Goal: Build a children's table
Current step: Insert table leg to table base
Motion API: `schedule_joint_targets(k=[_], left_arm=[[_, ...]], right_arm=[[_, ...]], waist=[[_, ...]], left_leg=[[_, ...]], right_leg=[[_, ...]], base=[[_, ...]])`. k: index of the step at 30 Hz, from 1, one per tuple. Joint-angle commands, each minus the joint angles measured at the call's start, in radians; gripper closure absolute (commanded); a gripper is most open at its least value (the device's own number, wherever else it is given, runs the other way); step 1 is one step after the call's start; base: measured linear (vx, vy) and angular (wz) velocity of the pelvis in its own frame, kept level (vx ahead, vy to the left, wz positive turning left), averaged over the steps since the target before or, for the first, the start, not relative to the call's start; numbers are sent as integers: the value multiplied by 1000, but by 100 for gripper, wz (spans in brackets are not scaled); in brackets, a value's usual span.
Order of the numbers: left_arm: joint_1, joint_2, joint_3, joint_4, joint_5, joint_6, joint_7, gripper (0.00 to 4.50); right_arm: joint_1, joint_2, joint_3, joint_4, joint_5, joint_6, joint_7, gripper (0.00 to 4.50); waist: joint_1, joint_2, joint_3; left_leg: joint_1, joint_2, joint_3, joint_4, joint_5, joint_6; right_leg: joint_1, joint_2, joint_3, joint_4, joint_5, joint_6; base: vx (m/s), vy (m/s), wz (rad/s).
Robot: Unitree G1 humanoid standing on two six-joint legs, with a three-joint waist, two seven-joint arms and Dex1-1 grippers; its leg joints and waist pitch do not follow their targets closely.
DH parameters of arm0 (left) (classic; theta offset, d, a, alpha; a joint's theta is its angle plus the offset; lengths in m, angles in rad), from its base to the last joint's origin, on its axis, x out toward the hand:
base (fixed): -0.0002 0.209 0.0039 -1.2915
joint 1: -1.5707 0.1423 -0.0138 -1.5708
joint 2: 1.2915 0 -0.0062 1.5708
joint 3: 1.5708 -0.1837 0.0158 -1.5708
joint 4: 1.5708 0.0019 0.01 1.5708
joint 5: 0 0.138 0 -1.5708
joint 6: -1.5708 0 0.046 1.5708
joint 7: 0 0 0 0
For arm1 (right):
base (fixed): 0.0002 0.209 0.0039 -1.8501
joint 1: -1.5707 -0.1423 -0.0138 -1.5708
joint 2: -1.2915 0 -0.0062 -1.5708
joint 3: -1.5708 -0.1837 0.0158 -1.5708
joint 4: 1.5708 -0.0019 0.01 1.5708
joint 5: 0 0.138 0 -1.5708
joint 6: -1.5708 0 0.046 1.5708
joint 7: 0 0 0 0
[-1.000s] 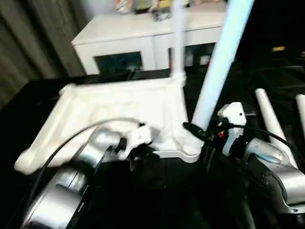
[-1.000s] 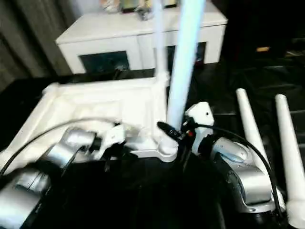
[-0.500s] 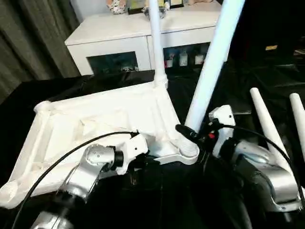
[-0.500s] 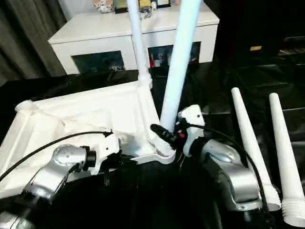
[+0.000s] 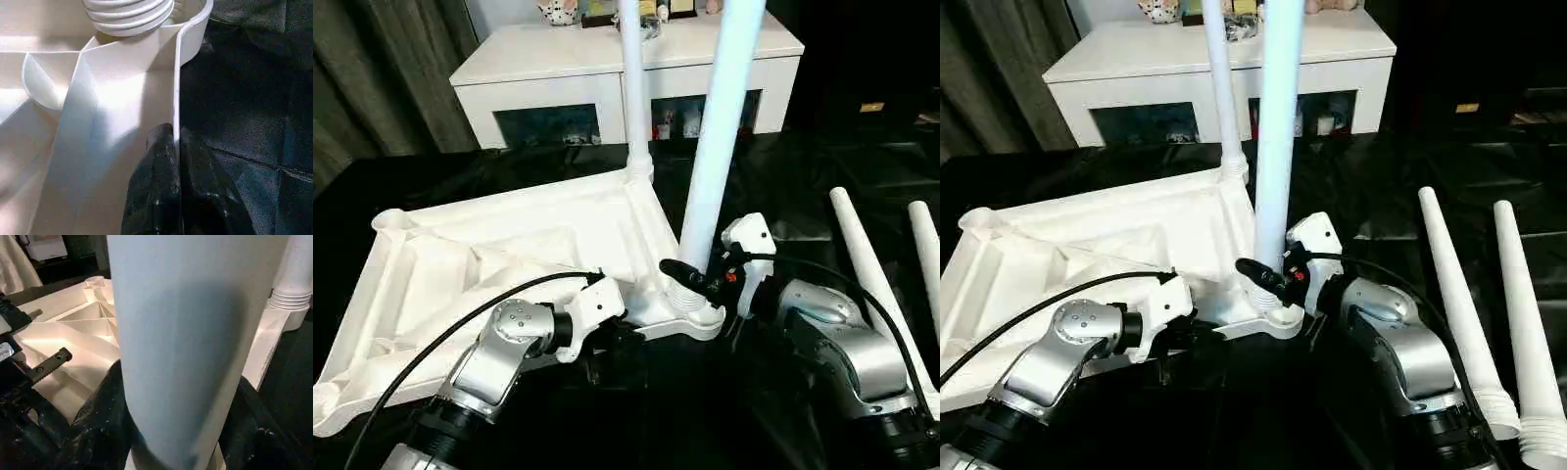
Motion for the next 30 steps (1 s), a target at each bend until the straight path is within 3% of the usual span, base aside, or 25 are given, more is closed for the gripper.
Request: schedule_joint_targets(k=[1, 4, 10, 15, 17, 20, 22, 23, 27, 30], left_arm=[[29, 1, -5, 52, -13, 22, 30, 450], [15, 3, -5, 62, -12, 26, 28, 450], [-7, 9, -7, 75, -20, 28, 10, 450], [-17, 5, -10, 74, -31, 13, 0, 450], [-36, -14, 2, 80, -47, 39, 11, 405], [-71, -32, 11, 110, -44, 36, 35, 384], [-89, -37, 10, 136, -32, 25, 49, 370], [-94, -39, 10, 145, -29, 23, 51, 362], [-111, -37, 1, 173, -15, 29, 54, 358], [-118, -30, -18, 182, -7, 47, 50, 358]], right_arm=[[-22, -13, -6, 3, 7, 4, 23, 264], [-21, -27, -21, -10, 25, 21, 36, 264], [-3, -56, -51, -44, 70, 60, 66, 264], [-2, -56, -47, -32, 63, 52, 64, 264], [-3, -50, -42, -34, 63, 56, 58, 264], [-6, -44, -39, -34, 66, 59, 54, 264], [-8, -43, -38, -32, 67, 58, 53, 264], [-9, -43, -38, -31, 67, 57, 54, 264], [-10, -42, -38, -30, 66, 55, 53, 264], [-10, -42, -40, -31, 64, 53, 50, 264]], waist=[[13, -44, -52], [14, -49, -51], [15, -44, -50], [14, -45, -50], [15, -45, -52], [21, -47, -52], [33, -39, -52], [34, -40, -52], [36, -43, -51], [36, -42, -49]], left_leg=[[10, 82, -39, -72, -78, 128], [10, 82, -38, -71, -74, 133], [12, 84, -40, -73, -96, 120], [13, 83, -39, -74, -105, 108], [13, 83, -39, -71, -89, 114], [14, 82, -37, -69, -91, 117], [20, 86, -37, -71, -108, 100], [19, 86, -38, -73, -107, 96], [18, 86, -40, -76, -124, 77], [17, 86, -41, -78, -146, 68]], right_leg=[[38, -70, 38, -69, 8, -262], [38, -70, 38, -70, 1, -264], [38, -69, 38, -71, -24, -267], [38, -69, 38, -72, -24, -270], [38, -68, 38, -69, 5, -277], [36, -69, 38, -71, 0, -285], [33, -68, 39, -73, -30, -278], [33, -66, 39, -72, -24, -276], [35, -67, 39, -68, 12, -276], [37, -71, 40, -72, -9, -273]], base=[[0, 0, 0], [0, 0, 0], [0, 0, 0], [0, 0, 0], [0, 0, 0], [0, 0, 0], [0, 0, 0], [0, 0, 0], [0, 0, 0], [0, 0, 0]])
